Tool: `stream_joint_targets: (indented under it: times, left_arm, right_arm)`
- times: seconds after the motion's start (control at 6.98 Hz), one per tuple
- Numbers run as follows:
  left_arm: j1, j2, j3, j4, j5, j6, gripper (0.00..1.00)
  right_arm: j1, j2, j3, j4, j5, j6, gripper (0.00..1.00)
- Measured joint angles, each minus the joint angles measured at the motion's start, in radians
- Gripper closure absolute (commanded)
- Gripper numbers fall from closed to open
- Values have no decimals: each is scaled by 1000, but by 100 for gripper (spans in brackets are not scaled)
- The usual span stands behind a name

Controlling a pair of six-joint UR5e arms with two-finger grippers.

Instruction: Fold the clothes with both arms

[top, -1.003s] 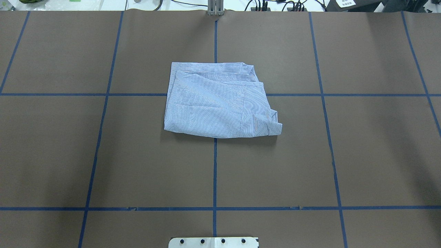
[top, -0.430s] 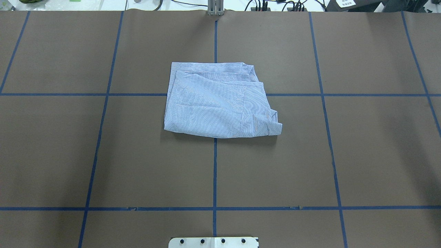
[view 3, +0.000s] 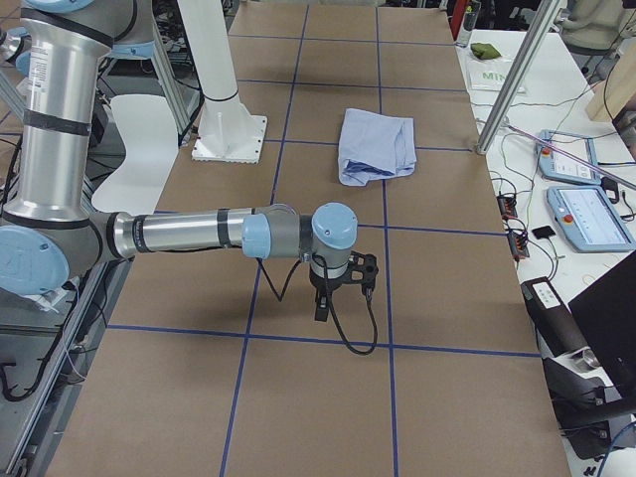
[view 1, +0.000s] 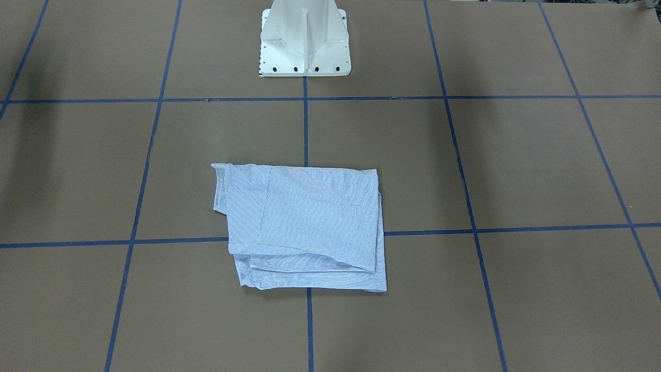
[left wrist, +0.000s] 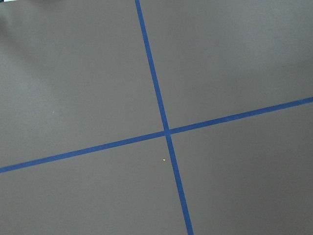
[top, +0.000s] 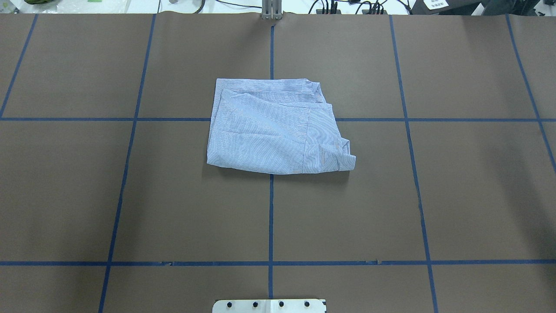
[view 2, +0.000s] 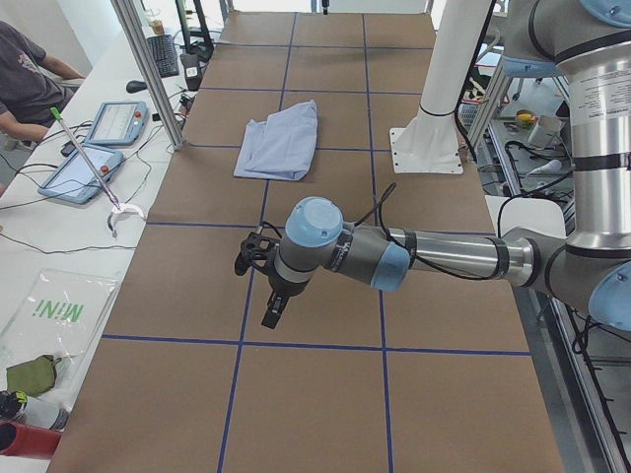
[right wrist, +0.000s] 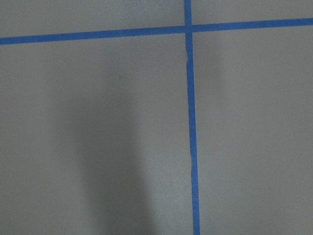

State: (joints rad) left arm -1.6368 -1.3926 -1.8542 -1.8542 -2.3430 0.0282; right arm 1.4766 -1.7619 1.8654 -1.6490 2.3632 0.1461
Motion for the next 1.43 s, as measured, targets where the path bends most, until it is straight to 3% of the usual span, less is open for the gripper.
stream_joint_targets:
  times: [1.43]
  left_arm:
    - [2, 0, -19, 1, 6, 7, 1]
  right_arm:
    - [-1, 64, -27, -2, 4, 7, 0]
